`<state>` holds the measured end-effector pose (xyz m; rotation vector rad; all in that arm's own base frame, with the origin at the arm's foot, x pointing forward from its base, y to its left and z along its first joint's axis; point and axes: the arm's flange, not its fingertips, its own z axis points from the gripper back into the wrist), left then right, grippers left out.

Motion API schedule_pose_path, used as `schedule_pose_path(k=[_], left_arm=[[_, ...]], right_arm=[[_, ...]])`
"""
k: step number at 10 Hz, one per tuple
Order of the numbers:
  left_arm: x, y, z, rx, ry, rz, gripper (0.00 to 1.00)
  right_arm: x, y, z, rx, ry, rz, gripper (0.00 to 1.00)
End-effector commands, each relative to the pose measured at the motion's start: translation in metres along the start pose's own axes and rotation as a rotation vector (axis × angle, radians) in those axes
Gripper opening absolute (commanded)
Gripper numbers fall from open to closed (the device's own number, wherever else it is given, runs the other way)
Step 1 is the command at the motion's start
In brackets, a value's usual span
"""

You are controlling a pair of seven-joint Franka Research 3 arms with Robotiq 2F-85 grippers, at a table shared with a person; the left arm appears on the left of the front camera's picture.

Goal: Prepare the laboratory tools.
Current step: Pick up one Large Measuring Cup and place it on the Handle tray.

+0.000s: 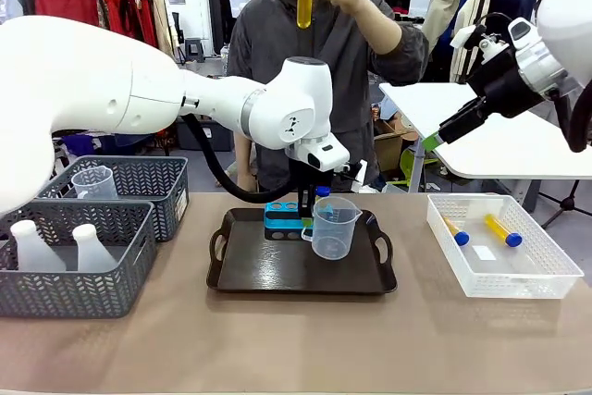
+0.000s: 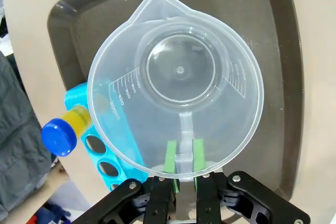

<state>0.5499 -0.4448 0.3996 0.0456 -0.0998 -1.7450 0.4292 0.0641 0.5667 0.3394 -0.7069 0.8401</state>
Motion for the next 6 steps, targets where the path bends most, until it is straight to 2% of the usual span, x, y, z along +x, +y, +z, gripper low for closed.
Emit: schedule_pose_path(k=[1,2,3,6], left_arm=[[-0.0044,-0.0036,-0.0072,-0.025,-0.033,-0.027,0.00],[-0.0042,-0.0030,-0.0109,-0.031,-0.035,-0.034,0.00],[-0.0036,-0.0031,-0.0131,-0.038,-0.032,-0.028,0.04],[-0.0049,-0.0028,-0.0142,-0.040,-0.036,-0.026,0.60]], right_arm=[[0.0005,-0.0017,0.0001,0.019,-0.021,-0.004,1.00],[0.0005,-0.0017,0.0001,0.019,-0.021,-0.004,1.00],[0.0005,-0.0017,0.0001,0.019,-0.021,-0.004,1.00],[0.0005,-0.0017,0.0001,0.019,-0.021,-0.004,1.00]])
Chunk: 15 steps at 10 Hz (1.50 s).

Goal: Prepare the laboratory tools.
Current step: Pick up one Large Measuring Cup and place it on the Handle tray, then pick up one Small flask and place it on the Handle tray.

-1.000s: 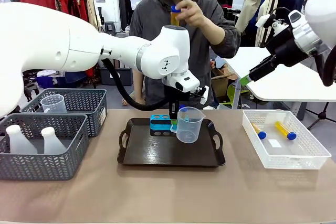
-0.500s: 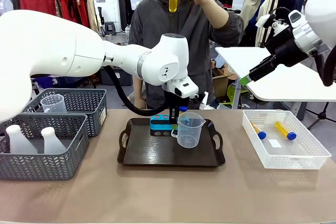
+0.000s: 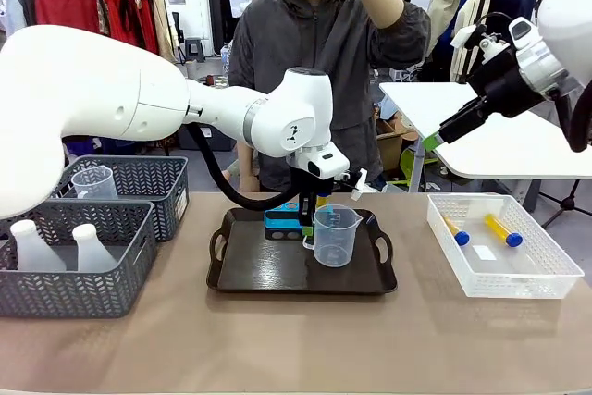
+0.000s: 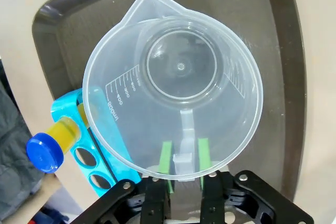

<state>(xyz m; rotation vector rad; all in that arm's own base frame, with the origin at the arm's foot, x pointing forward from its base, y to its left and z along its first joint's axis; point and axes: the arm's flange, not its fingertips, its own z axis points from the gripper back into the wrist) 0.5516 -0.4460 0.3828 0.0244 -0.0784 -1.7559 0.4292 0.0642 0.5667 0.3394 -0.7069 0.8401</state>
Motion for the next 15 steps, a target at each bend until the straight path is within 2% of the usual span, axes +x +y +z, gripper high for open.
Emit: schedule_pose_path(k=[1,2,3,5,9,10,13,15], left_arm=[[-0.007,-0.003,0.007,-0.005,-0.032,-0.013,0.79],[-0.006,-0.007,0.014,0.009,-0.032,-0.005,0.98],[-0.004,-0.014,0.021,0.012,-0.035,0.010,1.00],[-0.012,-0.012,0.037,0.058,-0.016,0.017,1.00],[-0.017,-0.031,0.091,0.171,0.016,0.065,1.00],[-0.022,-0.041,0.116,0.203,0.020,0.092,1.00],[-0.032,-0.068,0.181,0.299,0.046,0.217,1.00],[-0.057,-0.084,0.222,0.335,0.102,0.371,1.00]], right_arm=[[0.000,-0.002,0.000,0.019,-0.021,-0.004,1.00],[0.000,-0.002,0.000,0.019,-0.021,-0.004,1.00],[0.000,-0.002,0.000,0.019,-0.021,-0.004,1.00],[0.000,-0.002,0.000,0.019,-0.021,-0.004,1.00],[0.000,-0.002,0.000,0.019,-0.021,-0.004,1.00],[0.000,-0.002,0.000,0.019,-0.021,-0.004,1.00],[0.000,-0.002,0.000,0.019,-0.021,-0.004,1.00],[0.000,-0.002,0.000,0.019,-0.021,-0.004,1.00]])
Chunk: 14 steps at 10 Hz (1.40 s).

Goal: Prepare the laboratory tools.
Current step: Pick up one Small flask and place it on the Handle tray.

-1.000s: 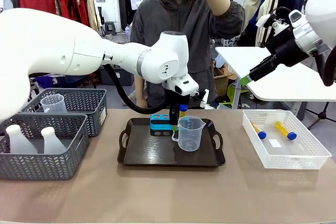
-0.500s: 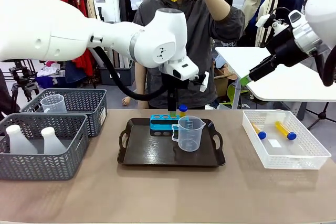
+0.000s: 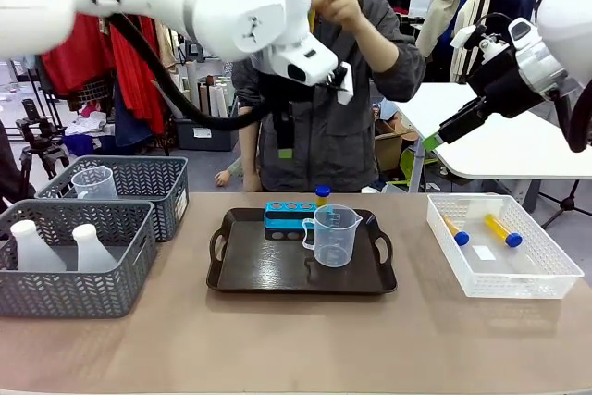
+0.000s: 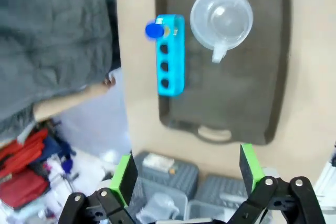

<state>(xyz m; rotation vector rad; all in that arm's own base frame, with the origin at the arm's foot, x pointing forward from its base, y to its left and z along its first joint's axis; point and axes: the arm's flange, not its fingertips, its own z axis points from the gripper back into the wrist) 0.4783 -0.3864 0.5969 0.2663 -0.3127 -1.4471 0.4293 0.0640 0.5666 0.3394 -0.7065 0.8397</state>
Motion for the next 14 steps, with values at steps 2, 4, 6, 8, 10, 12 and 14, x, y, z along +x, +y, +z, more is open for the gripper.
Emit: schedule_pose_path(k=[2,4,6,8,10,12,14], left_arm=[[-0.060,-0.003,0.033,0.011,0.129,0.356,1.00],[-0.107,-0.006,0.058,0.022,0.151,0.618,1.00],[-0.159,-0.016,0.072,0.017,0.137,0.837,1.00],[-0.217,-0.036,0.078,-0.023,0.128,1.012,1.00],[-0.262,-0.052,0.066,-0.034,0.111,1.132,1.00],[-0.248,-0.034,0.080,-0.052,0.157,1.073,1.00],[-0.248,-0.034,0.080,-0.052,0.157,1.073,1.00]], right_arm=[[0.001,-0.002,0.000,0.019,-0.022,-0.003,1.00],[0.001,-0.002,0.000,0.019,-0.022,-0.003,1.00],[0.001,-0.002,0.000,0.019,-0.022,-0.003,1.00],[0.001,-0.002,0.000,0.019,-0.022,-0.003,1.00],[0.001,-0.002,0.000,0.019,-0.022,-0.003,1.00],[0.001,-0.002,0.000,0.019,-0.022,-0.003,1.00],[0.001,-0.002,0.000,0.019,-0.022,-0.003,1.00]])
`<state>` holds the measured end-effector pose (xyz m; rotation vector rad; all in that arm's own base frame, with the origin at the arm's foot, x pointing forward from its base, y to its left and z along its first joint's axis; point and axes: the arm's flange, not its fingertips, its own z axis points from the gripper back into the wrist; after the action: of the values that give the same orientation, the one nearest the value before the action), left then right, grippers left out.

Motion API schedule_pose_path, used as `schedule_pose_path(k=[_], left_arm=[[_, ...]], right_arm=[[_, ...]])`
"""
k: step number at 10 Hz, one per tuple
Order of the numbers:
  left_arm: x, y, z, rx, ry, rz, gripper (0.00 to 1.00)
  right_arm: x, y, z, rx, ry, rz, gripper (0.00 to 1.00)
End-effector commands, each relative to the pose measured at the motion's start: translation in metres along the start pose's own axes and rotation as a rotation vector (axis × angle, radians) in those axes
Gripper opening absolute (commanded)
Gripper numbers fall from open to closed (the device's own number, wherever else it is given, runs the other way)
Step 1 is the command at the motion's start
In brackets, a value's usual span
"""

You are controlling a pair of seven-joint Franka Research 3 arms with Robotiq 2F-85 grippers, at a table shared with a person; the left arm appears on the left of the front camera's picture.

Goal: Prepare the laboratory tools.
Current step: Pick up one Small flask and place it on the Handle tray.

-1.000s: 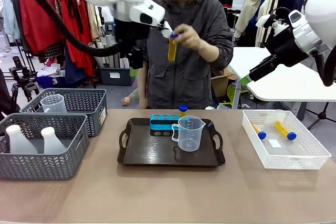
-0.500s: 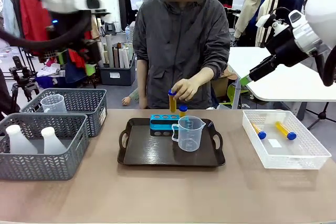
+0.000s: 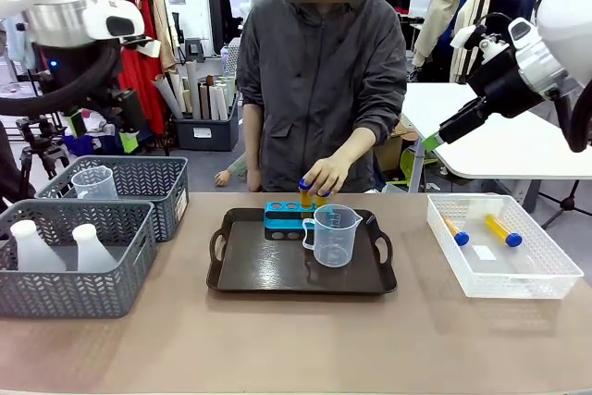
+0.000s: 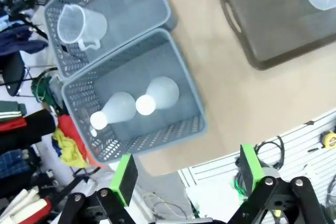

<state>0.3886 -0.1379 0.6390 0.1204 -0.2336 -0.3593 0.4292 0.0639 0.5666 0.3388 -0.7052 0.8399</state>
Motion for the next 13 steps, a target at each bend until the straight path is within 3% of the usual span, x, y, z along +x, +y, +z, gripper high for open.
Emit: schedule_pose_path(k=[1,4,7,13], left_arm=[[0.008,-0.001,0.007,0.002,0.007,-0.014,1.00],[0.008,-0.007,0.007,0.001,-0.003,-0.015,1.00],[0.000,0.066,-0.028,-0.107,0.060,0.183,1.00],[-0.024,0.149,-0.117,-0.032,0.079,0.320,1.00]], right_arm=[[0.001,-0.002,0.000,0.019,-0.023,-0.003,1.00],[0.001,-0.002,0.000,0.019,-0.023,-0.003,1.00],[0.001,-0.002,0.000,0.019,-0.023,-0.003,1.00],[0.001,-0.002,0.000,0.019,-0.023,-0.003,1.00]])
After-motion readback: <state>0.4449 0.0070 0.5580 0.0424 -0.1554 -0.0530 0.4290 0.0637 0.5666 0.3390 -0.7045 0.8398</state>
